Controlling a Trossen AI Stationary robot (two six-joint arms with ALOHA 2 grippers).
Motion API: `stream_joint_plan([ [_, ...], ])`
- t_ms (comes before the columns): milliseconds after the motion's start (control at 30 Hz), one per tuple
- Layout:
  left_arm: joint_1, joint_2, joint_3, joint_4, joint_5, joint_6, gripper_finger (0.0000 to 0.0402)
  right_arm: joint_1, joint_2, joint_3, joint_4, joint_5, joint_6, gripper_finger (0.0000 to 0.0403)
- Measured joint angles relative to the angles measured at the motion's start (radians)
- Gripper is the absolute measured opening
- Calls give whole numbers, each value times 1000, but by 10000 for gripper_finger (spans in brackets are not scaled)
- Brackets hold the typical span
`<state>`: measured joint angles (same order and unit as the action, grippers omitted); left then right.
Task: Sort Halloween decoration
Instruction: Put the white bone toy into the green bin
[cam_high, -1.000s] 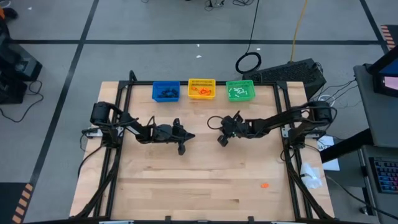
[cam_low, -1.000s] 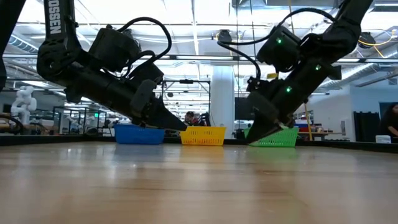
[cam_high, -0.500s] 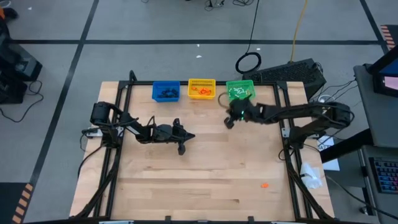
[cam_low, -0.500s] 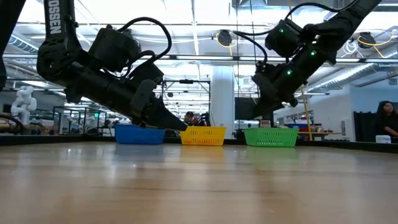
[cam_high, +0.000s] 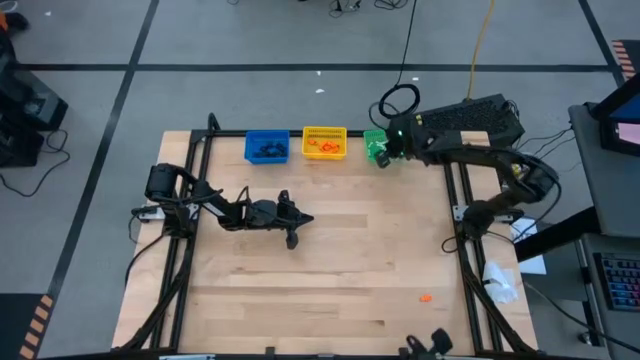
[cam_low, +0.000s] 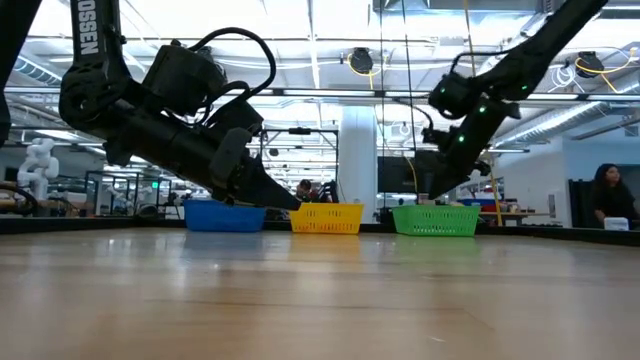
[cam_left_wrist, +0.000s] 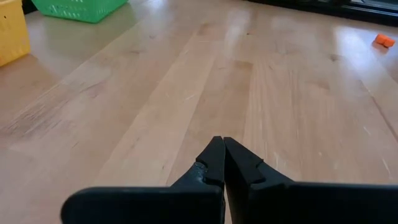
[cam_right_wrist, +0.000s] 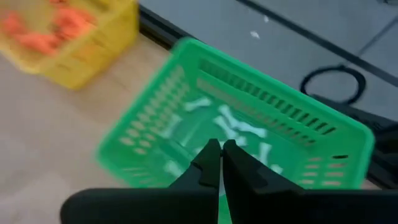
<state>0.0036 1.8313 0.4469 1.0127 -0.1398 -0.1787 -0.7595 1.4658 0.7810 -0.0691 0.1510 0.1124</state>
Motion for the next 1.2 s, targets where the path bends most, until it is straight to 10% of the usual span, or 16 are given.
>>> stream_joint_plan([
  [400,0,0,0,-4,0,0,0,-136,214,192,-235,5,-3,0],
  [1200,0,0,0,-5,0,0,0,-102,143,202,-488,4,34,55],
])
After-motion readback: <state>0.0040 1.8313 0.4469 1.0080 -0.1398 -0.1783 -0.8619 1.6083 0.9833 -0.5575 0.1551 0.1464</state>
